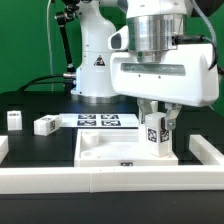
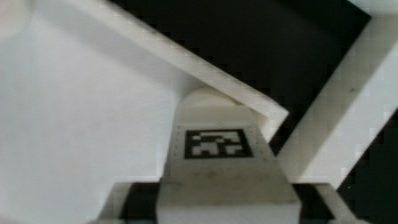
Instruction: Assemble square table
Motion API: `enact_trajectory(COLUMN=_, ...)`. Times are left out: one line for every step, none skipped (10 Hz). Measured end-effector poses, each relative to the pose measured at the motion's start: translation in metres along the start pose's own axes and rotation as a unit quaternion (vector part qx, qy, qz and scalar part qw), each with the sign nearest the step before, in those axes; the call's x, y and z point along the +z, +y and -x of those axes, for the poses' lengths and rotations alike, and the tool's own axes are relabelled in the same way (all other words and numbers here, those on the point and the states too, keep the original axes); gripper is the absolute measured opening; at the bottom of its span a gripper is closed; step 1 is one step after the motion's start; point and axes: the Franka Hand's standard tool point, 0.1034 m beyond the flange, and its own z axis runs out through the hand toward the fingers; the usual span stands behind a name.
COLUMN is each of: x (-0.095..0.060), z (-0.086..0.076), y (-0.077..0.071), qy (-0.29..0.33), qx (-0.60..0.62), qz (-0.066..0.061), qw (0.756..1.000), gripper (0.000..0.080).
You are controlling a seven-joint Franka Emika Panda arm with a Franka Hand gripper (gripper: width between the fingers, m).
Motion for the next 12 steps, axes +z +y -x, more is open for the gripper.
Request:
enact_trajectory(x=0.000, z=0.005, y=-0.002, qy=-0.004, qx=0.046, qz=-0.002, qw=0.999, gripper=0.0290)
enact_trajectory(x=0.001, z=0.011, y=-0.004, qy=-0.006, qx=0.101, qz=-0.002, qw=0.995, gripper=0.0290)
enact_trajectory(x=0.001, z=0.015, y=-0.005, qy=-0.010, qx=0.145, qz=-0.001, qw=0.989, gripper=0.0290)
enact_trajectory(x=0.001, z=0.018, y=-0.006, qy=-0.014, qx=0.182, qz=-0.002, qw=0.983, gripper=0.0290)
enact_trajectory(x=0.001, z=0.019, y=-0.007, qy=-0.016, qx=0.192, qz=-0.003, qw=0.981, gripper=0.0290)
enact_trajectory(x=0.001, z=0.019, y=-0.007, qy=-0.020, qx=0.216, qz=-0.005, qw=0.976, gripper=0.0290)
enact_trajectory(x=0.002, z=0.020, y=-0.008, qy=-0.020, qx=0.223, qz=-0.005, qw=0.975, gripper=0.0290)
enact_trajectory(x=0.002, z=0.021, y=-0.007, qy=-0.020, qx=0.222, qz=-0.005, qw=0.975, gripper=0.0290)
enact_trajectory(x=0.002, z=0.021, y=-0.007, qy=-0.020, qx=0.215, qz=-0.005, qw=0.976, gripper=0.0463)
enact_trajectory(x=0.002, z=0.021, y=-0.007, qy=-0.020, qx=0.194, qz=-0.005, qw=0.981, gripper=0.0600)
enact_trajectory(x=0.003, z=0.021, y=-0.008, qy=-0.020, qx=0.180, qz=-0.005, qw=0.983, gripper=0.0600)
enact_trajectory(x=0.003, z=0.023, y=-0.008, qy=-0.021, qx=0.165, qz=-0.005, qw=0.986, gripper=0.0639)
